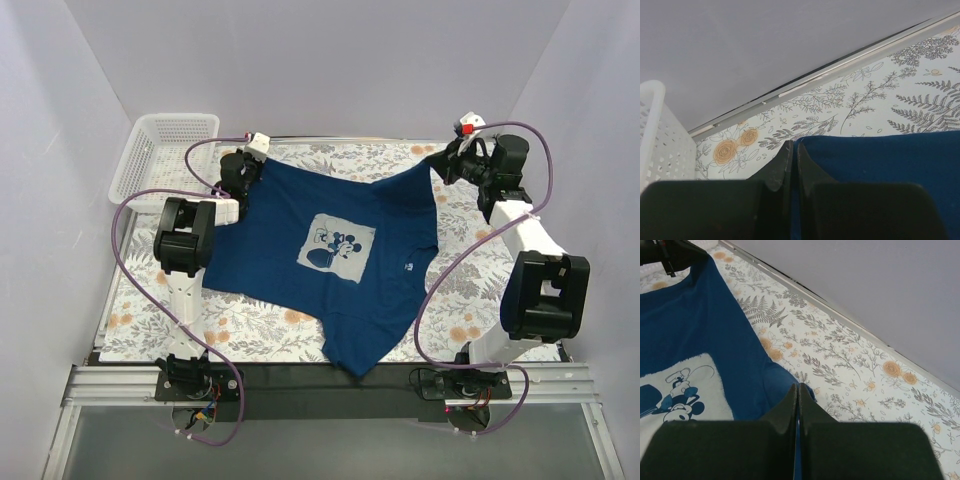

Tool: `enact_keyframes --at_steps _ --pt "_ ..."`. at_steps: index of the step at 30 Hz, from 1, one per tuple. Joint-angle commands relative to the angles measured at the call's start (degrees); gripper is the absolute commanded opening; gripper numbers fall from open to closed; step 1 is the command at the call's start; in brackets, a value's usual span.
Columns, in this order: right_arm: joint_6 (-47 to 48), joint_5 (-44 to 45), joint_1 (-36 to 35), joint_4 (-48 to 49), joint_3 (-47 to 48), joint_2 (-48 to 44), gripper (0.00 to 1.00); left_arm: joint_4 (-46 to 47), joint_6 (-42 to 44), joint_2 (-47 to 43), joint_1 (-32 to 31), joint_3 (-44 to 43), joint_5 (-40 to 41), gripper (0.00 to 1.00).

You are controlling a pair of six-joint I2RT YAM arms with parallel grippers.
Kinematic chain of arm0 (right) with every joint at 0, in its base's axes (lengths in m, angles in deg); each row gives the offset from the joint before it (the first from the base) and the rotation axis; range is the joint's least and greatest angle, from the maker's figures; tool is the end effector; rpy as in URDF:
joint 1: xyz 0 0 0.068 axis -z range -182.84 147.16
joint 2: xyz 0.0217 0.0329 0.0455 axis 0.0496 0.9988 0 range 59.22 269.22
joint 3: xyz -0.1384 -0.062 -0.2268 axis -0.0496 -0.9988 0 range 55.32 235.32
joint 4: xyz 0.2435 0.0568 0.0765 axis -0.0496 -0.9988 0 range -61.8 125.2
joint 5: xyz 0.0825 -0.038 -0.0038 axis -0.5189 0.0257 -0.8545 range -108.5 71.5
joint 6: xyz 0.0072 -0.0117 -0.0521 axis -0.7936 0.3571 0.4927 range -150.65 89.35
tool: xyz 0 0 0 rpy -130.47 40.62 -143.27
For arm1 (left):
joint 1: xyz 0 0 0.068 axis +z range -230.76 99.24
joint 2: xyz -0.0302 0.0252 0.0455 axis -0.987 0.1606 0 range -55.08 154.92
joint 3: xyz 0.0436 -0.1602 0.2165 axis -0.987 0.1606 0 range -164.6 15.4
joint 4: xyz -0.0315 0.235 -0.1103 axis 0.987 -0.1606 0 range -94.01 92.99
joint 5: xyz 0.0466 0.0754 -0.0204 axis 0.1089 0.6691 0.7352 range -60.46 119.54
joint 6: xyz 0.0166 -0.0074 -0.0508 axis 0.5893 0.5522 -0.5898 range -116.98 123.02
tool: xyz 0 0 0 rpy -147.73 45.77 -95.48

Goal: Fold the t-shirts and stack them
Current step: Fold the tshirt

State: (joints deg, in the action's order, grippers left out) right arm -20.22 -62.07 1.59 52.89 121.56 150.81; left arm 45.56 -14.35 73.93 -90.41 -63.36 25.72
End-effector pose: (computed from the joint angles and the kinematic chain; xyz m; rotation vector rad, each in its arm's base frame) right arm 0.3742 -0.0044 0.3135 -0.6394 1.5615 0.4511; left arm 0.4902 -0.0857 0.1540 -0.0657 1.7202 -0.4071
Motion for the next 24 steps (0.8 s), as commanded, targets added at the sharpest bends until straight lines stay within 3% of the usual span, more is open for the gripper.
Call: enact_keyframes --at_steps 1,12,24 --pt "1.5 -1.9 0.1 1.8 -2.5 -3.7 0.01 1.8 1.1 -4.3 0.6 0.6 -0.8 0.0" --pt "3.4 -4.4 0.2 -0.2 -8.1 -9.4 0.01 8.5 0.1 -9.8 2.2 10.1 -6.2 0.0" --pt "5.1 -10.8 0.2 -4.9 -10.4 -12.6 0.01 8.0 0.1 -11.5 2.8 11.4 -8.8 0.0"
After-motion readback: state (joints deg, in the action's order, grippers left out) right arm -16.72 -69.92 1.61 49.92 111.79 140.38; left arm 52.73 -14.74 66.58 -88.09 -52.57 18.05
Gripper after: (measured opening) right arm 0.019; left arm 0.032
